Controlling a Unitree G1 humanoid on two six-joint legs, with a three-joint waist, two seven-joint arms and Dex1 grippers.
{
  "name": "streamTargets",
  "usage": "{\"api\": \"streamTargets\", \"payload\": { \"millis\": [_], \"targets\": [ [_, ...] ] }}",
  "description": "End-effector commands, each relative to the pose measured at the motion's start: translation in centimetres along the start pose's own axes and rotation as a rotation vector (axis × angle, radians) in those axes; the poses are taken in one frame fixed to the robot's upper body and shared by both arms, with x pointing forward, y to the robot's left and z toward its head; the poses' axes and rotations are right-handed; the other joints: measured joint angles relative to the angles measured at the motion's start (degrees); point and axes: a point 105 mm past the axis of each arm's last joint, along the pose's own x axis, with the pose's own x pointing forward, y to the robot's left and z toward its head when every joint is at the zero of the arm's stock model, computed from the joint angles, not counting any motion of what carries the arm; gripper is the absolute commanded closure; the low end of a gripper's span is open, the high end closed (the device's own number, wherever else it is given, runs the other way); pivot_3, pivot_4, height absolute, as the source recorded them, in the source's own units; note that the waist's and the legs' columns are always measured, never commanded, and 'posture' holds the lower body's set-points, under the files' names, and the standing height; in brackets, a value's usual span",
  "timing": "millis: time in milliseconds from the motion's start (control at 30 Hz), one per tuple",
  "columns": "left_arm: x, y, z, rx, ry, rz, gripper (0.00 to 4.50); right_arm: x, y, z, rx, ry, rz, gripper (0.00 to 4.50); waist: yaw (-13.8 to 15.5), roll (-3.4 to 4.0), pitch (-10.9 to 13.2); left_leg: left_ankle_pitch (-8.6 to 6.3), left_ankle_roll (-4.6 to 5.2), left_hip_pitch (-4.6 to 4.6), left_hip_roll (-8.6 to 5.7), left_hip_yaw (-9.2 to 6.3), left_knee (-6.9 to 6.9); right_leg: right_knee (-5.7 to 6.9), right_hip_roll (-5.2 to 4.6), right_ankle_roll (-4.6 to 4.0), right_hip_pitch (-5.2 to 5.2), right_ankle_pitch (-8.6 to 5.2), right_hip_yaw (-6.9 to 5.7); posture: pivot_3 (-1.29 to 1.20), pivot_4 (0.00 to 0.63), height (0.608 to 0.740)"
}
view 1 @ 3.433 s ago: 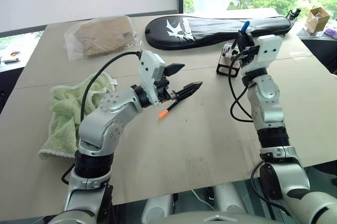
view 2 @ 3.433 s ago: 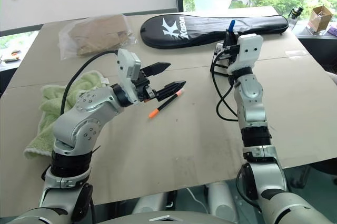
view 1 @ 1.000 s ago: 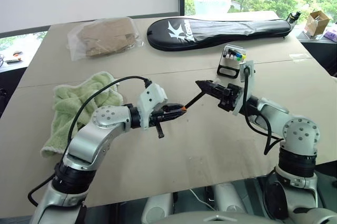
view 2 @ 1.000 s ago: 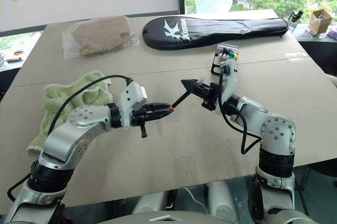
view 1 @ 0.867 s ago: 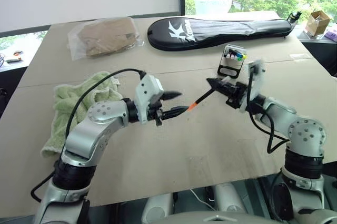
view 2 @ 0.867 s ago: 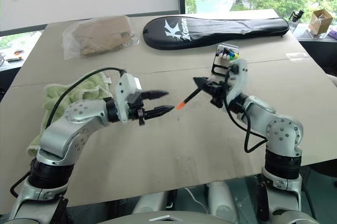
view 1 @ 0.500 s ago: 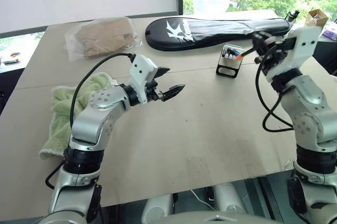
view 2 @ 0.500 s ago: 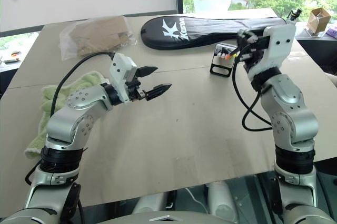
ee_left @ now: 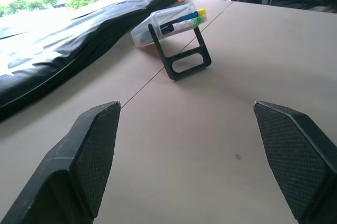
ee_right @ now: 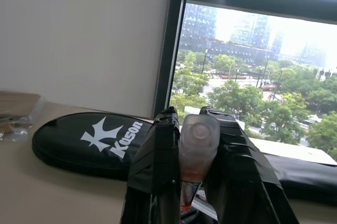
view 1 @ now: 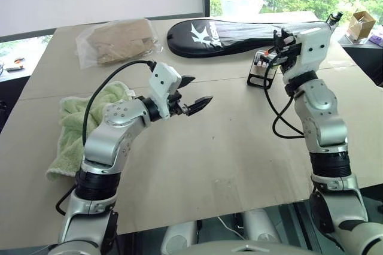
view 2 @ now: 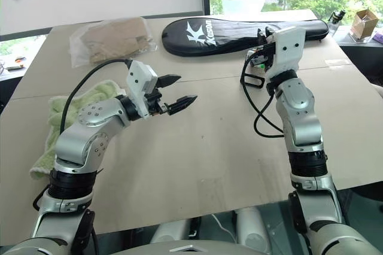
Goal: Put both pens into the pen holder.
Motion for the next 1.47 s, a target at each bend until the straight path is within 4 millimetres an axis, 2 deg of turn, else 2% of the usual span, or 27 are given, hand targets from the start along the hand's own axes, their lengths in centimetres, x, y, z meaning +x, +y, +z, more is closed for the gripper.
{"api": "streamTargets", "payload": {
  "millis": [33, 367, 500, 567, 600, 633, 800, 833, 1000, 1133, 1200, 1267, 1333, 1467],
  "targets": [
    [-0.4, -0.7, 2.1, 0.024, -0.076, -0.029, 0.32, 0.7, 0.0, 0.8, -0.045, -0.063, -0.002, 4.39, -0.01, 0.00, 0.00, 0.00, 0.00, 0.00, 0.00, 0.00, 0.00, 0.00, 0.00, 0.00, 0.00, 0.00, 0.00, 0.00, 0.150, 0.740],
    [-0.3, -1.1, 2.8, 0.002, -0.100, -0.048, 0.32, 2.2, 1.0, -2.7, -0.168, -0.037, 0.020, 4.39, -0.18, 0.00, 0.00, 0.00, -0.01, 0.01, -0.01, 0.02, 0.00, 0.01, 0.01, -0.01, 0.00, 0.00, 0.03, 0.00, 0.150, 0.740],
    [-0.2, -1.1, 2.8, -0.003, -0.103, -0.041, 0.32, 2.5, 1.4, -5.2, -0.274, 0.014, 0.037, 4.39, -0.33, 0.00, 0.00, 0.01, -0.02, 0.03, -0.01, 0.05, 0.00, 0.00, 0.01, -0.01, 0.00, 0.01, 0.06, 0.00, 0.150, 0.740],
    [-0.3, -1.0, 2.8, -0.003, -0.104, -0.034, 0.32, 2.5, 1.1, -6.2, -0.302, 0.045, 0.031, 3.36, -0.34, 0.00, 0.00, 0.02, -0.04, 0.03, -0.02, 0.04, 0.00, 0.00, 0.01, -0.02, 0.00, 0.01, 0.06, 0.00, 0.150, 0.740],
    [-0.3, -0.9, 2.8, -0.004, -0.103, -0.028, 0.32, 2.5, 0.9, -6.4, -0.309, 0.051, 0.024, 3.07, -0.30, 0.00, 0.00, 0.04, -0.07, 0.02, -0.02, 0.03, -0.01, -0.01, 0.01, -0.02, 0.01, 0.01, 0.05, 0.00, 0.150, 0.740],
    [-0.5, -0.8, 2.7, -0.007, -0.101, -0.018, 0.32, 2.5, 0.8, -6.4, -0.315, 0.051, 0.023, 2.74, -0.26, 0.00, 0.00, 0.09, -0.16, 0.01, -0.02, 0.03, -0.01, -0.01, 0.01, -0.02, 0.01, 0.01, 0.05, 0.00, 0.150, 0.740],
    [-0.9, -0.4, 2.0, -0.013, -0.078, 0.019, 0.32, 1.7, 0.6, -5.2, -0.251, 0.034, 0.050, 0.28, -0.28, 0.01, 0.01, 0.13, -0.22, -0.01, -0.01, 0.04, -0.02, -0.03, -0.02, -0.02, -0.01, 0.01, 0.08, 0.00, 0.150, 0.740],
    [-0.9, -0.4, 1.8, -0.004, -0.074, 0.028, 0.32, 1.3, 0.9, -4.7, -0.210, 0.032, 0.080, 0.07, -0.26, 0.01, 0.01, 0.10, -0.19, 0.00, -0.01, 0.01, -0.04, -0.02, -0.02, -0.02, -0.01, 0.01, 0.07, 0.00, 0.150, 0.740],
    [-1.9, -0.3, 0.7, -0.013, -0.027, 0.074, 0.32, -2.1, 2.0, -1.4, -0.080, 0.040, 0.245, 0.07, 0.13, 0.04, 0.03, 0.00, -0.03, -0.04, 0.02, -0.11, -0.09, 0.00, -0.04, -0.01, -0.05, 0.01, -0.03, 0.00, 0.150, 0.740],
    [-3.9, -0.6, -0.9, -0.001, 0.055, 0.087, 0.32, -7.2, 1.8, -0.4, -0.050, 0.187, 0.430, 0.07, 0.28, 0.04, 0.03, -0.03, 0.03, -0.04, 0.01, -0.09, -0.08, -0.01, -0.07, -0.01, -0.04, 0.00, -0.04, 0.00, 0.150, 0.740],
    [-5.7, -0.9, -2.2, -0.039, 0.110, 0.100, 0.32, -10.9, 0.7, -0.8, -0.028, 0.319, 0.490, 0.07, 0.37, 0.04, 0.02, -0.05, 0.07, -0.02, 0.01, -0.13, -0.07, -0.03, -0.08, -0.02, 0.02, -0.03, -0.09, 0.00, 0.150, 0.740],
    [-7.8, -1.1, -3.5, -0.084, 0.163, 0.144, 0.32, -14.3, -1.1, -1.3, -0.057, 0.464, 0.478, 0.07, 0.46, 0.04, 0.01, -0.07, 0.09, -0.01, 0.03, -0.19, -0.08, -0.05, -0.08, -0.19, 0.05, -0.19, -0.16, 0.00, 0.150, 0.740],
    [-8.8, -1.4, -4.0, -0.107, 0.185, 0.170, 0.32, -15.9, -2.0, -1.1, -0.062, 0.531, 0.459, 0.07, 0.42, 0.05, 0.03, -0.10, 0.12, -0.02, 0.04, -0.13, -0.09, -0.05, -0.10, -0.14, 0.04, -0.24, -0.12, 0.00, 0.150, 0.740],
    [-9.8, -2.0, -4.6, -0.154, 0.195, 0.203, 0.32, -17.9, -3.1, -0.9, -0.041, 0.604, 0.434, 0.07, 0.16, -0.01, 0.05, -0.10, 0.14, 0.18, 0.09, 0.07, 0.06, -0.04, -0.08, 0.09, 0.20, -0.37, 0.00, 0.00, 0.150, 0.740]
  ]
}}
